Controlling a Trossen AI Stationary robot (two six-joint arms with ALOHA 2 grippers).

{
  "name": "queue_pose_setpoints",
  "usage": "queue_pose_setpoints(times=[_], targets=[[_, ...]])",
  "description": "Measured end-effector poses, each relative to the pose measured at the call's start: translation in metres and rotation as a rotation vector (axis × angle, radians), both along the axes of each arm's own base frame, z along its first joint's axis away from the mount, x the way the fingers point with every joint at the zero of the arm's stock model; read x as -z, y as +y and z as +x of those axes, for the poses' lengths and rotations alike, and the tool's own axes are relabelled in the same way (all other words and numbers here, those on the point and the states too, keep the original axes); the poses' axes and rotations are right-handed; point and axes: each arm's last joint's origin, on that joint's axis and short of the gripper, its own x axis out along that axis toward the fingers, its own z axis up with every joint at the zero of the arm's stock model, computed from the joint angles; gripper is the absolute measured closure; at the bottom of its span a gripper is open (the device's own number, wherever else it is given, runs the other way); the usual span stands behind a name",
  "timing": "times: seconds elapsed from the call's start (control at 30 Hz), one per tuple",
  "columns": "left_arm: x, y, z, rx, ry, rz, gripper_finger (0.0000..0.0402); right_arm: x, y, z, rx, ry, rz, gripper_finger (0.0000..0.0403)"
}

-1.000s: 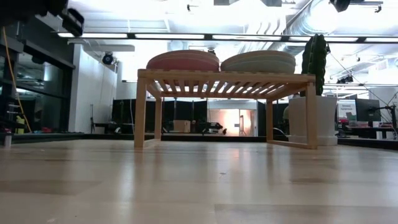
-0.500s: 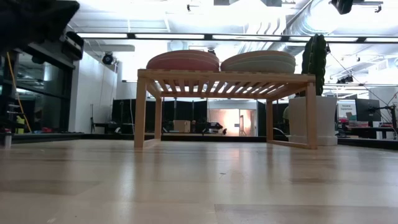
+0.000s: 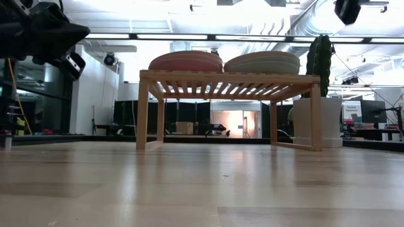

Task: Place and stack plates onto a shelf
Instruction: Return to Home Position

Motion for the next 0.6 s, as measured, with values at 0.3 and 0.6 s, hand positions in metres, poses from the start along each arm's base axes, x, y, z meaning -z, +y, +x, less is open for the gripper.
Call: queue_pose_setpoints(times=[0.3, 0.6], targets=[[0.001, 0.000, 0.000, -0.001, 0.007, 0.000, 0.0402, 0.052, -0.031, -0.002, -0.054, -0.177, -0.106, 0.0403], [0.001, 0.000, 0.000, -0.001, 0.008, 0.000, 0.0402, 0.099, -0.053, -0.016, -0.033, -0.364, -0.189, 0.0403]])
